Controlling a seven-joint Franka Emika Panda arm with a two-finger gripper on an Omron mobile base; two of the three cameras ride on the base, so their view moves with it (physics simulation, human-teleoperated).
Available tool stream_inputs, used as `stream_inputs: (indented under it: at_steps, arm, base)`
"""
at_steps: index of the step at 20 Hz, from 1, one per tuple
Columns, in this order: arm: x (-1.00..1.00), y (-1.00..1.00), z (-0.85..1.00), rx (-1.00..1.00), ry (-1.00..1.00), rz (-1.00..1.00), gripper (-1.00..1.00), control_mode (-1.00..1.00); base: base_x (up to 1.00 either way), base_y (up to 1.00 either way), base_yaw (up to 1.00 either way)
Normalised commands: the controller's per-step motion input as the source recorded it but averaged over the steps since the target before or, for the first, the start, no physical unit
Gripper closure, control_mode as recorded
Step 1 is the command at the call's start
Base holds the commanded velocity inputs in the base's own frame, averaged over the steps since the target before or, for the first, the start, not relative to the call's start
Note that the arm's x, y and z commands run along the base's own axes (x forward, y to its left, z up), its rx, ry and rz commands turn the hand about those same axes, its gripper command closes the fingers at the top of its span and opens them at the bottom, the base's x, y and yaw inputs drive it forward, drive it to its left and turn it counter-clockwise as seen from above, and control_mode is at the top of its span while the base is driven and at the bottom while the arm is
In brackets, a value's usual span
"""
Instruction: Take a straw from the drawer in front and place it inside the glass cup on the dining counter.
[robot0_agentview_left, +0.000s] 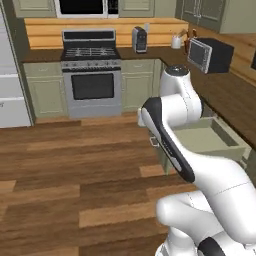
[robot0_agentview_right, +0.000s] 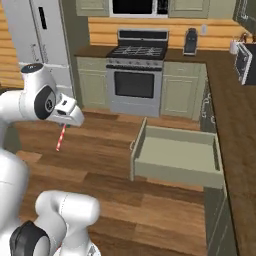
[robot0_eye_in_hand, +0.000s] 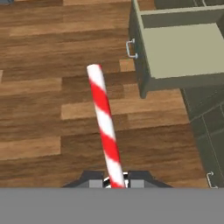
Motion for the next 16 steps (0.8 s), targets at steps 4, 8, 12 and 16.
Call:
stream_inputs:
  at_steps: [4, 8, 12, 16]
  arm:
    - [0.0, 0.0, 0.0, 0.0, 0.0, 0.0, 1.0, 1.0]
    - [0.0, 0.0, 0.0, 0.0, 0.0, 0.0, 1.0, 1.0]
    - [0.0, 0.0, 0.0, 0.0, 0.0, 0.0, 1.0, 1.0]
    - [0.0, 0.0, 0.0, 0.0, 0.0, 0.0, 1.0, 1.0]
  base:
    - [0.04, 1.0, 0.61]
    - [0.34, 0.91, 0.52]
    - [0.97, 0.39, 0.26]
    - [1.0, 0.09, 0.09]
